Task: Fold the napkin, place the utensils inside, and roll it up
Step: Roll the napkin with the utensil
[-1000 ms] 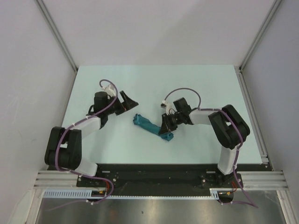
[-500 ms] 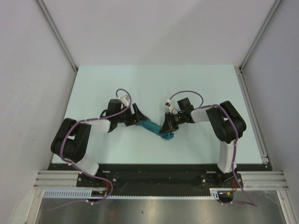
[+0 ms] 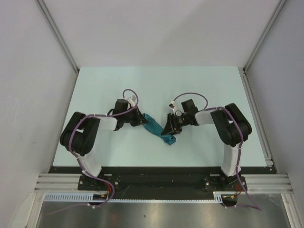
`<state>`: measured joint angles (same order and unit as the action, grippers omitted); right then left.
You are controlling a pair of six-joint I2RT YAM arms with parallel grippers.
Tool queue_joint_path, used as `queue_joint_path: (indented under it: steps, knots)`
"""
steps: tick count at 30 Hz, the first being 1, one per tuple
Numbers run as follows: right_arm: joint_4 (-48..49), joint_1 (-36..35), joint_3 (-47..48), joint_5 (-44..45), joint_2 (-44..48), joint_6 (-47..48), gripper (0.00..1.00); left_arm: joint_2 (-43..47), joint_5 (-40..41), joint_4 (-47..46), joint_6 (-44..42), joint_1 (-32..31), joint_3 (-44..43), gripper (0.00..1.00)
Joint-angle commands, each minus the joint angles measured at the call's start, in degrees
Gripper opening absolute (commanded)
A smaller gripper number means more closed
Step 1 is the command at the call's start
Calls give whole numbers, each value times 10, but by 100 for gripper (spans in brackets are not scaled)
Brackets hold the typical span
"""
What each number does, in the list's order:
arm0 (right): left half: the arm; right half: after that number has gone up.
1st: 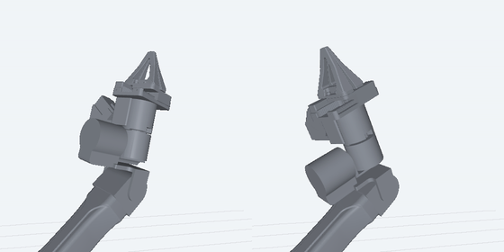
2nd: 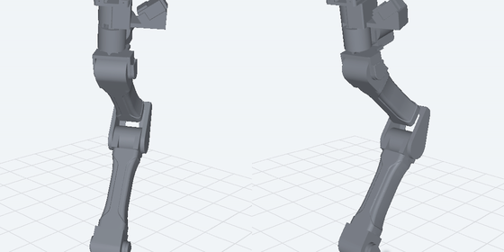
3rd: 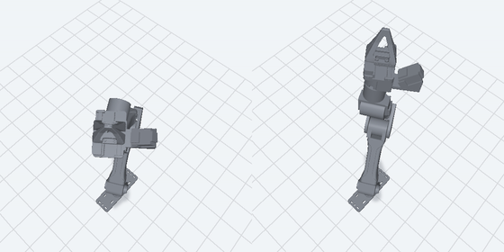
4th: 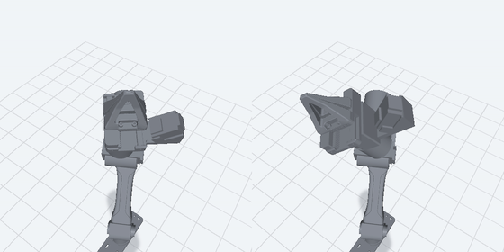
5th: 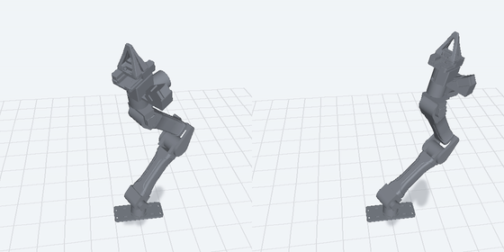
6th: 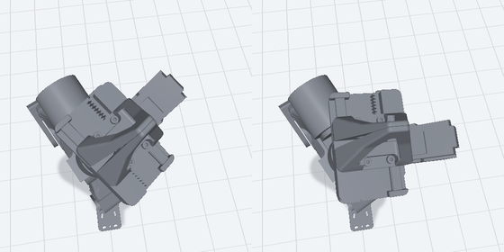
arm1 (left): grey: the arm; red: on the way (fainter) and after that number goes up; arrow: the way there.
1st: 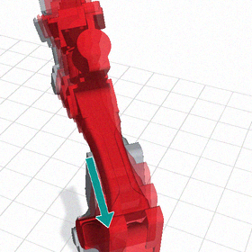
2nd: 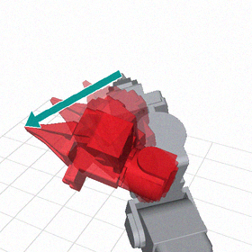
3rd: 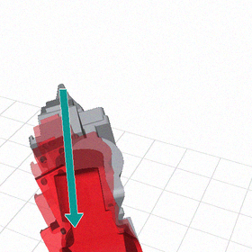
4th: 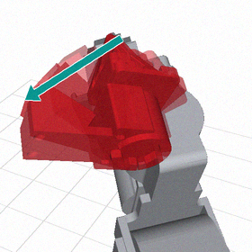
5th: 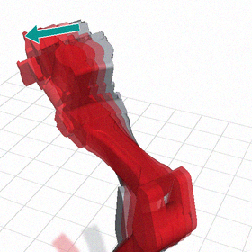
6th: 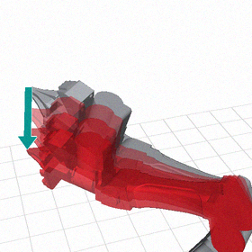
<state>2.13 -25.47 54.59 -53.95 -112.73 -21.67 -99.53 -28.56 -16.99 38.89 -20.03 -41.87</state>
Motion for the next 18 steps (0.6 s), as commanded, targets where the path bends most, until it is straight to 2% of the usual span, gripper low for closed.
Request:
queue_joint_path:
  steps: [1, 8, 12, 13, 18]
  knots:
    - [-28, 3, -21, 60, 35, 21, 53, -20, -13, -15, -11, -3, -39, 0]
    - [-55, -3, 12, 150, 122, 80, 75, -38, -20, 0, -15, -3, -66, 0]
    - [-74, -31, 50, 214, 134, 123, 78, -42, -25, 5, -15, -3, -71, 0]
    - [-78, -39, 73, 227, 128, 138, 84, -40, -25, 6, -16, -3, -71, 0]
    - [-136, -114, 143, 355, 86, 186, 85, -37, -25, 10, -19, -3, -69, 0]
